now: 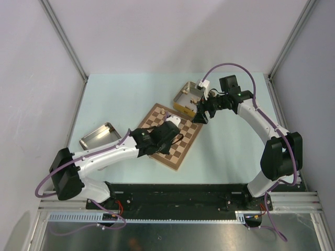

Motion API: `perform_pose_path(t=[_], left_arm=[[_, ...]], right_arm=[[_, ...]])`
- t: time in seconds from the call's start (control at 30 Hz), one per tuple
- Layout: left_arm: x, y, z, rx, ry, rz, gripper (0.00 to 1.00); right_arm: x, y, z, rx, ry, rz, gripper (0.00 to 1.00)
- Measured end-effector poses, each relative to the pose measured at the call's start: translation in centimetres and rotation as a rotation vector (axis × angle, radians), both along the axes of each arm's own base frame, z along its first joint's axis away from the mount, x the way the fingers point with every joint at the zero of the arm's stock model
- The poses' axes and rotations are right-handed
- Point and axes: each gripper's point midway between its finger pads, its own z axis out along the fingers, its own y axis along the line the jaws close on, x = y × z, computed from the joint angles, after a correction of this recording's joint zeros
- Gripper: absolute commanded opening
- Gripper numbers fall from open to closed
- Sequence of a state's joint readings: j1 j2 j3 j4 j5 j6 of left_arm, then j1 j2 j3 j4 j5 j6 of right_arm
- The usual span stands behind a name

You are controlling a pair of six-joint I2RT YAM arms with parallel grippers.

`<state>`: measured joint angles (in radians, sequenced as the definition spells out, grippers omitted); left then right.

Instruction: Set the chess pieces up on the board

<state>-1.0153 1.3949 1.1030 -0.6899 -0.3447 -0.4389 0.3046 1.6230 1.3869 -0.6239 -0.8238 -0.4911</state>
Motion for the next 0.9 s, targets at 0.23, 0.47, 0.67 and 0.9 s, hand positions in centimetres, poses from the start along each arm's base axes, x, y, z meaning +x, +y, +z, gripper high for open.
perform_pose_path(t=[0.23,0.47,0.67,0.9], left_arm=[[1.2,0.9,-1.1,0.035,0.02,0.033,0.0],[2.4,2.2,-2.2,0.07,0.039,0.072,0.01],[2.8,2.7,-3.4,0.106,0.06,0.083,0.01],[3.0,3.3,-4.5,0.141,0.079,0.089,0.01]], right_arm=[[0.0,0.0,0.0,-0.003,-0.001,-0.002,0.81],[0.0,0.0,0.0,-0.003,-0.001,-0.002,0.81],[0.0,0.0,0.0,-0.003,-0.001,-0.002,0.81],[0.0,0.0,0.0,-0.003,-0.001,-0.002,0.81]])
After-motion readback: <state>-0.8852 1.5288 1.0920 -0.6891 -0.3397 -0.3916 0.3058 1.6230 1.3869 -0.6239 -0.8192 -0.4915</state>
